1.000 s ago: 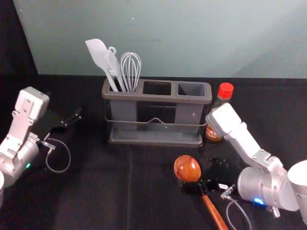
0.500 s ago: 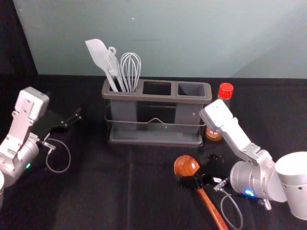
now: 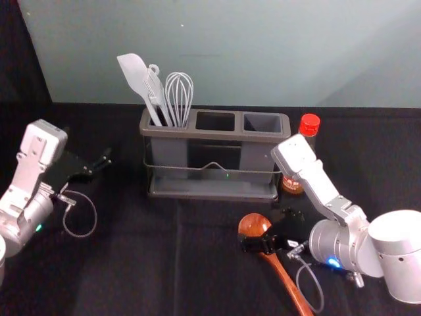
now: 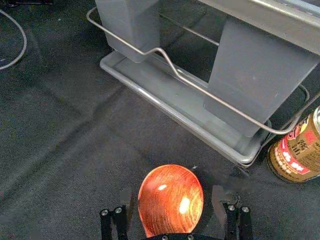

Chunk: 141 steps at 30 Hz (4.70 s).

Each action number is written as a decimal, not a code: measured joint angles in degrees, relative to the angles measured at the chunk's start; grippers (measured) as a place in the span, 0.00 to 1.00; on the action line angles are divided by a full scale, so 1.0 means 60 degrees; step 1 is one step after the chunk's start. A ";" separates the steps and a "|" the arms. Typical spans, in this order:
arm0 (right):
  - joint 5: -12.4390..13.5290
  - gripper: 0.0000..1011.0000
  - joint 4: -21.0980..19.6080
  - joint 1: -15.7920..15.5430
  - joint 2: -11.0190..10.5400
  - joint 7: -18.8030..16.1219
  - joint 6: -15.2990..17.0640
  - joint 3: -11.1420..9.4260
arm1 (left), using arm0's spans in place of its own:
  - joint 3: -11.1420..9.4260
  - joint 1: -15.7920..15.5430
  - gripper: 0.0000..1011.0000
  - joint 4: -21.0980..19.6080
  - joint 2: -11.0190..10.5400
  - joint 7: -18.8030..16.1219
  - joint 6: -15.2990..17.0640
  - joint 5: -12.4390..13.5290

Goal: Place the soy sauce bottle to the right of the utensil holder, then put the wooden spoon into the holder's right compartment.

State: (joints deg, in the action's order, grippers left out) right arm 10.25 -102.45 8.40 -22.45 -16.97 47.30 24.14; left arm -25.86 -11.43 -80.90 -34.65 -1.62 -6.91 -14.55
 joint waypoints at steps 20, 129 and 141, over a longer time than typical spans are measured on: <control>-0.0446 0.99 0.0352 0.0001 0.0285 -0.0259 -0.0103 -0.0006 | 0.0000 0.0000 0.99 0.0000 0.0000 -0.0001 0.0000 0.0000; 0.0829 0.83 -0.2033 -0.4198 -0.0519 -0.2450 -0.9861 -0.3237 | 0.0000 0.0000 0.99 0.0000 0.0000 0.0000 -0.0001 0.0000; 0.0854 0.83 -0.2042 -0.4195 -0.0509 -0.2492 -0.9911 -0.3246 | 0.0000 -0.0001 0.99 0.0000 0.0000 0.0000 0.0000 0.0000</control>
State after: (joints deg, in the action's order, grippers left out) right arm 15.38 -114.71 -16.77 -25.51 -31.92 -12.16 4.66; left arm -25.86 -11.43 -80.90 -34.64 -1.62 -6.91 -14.55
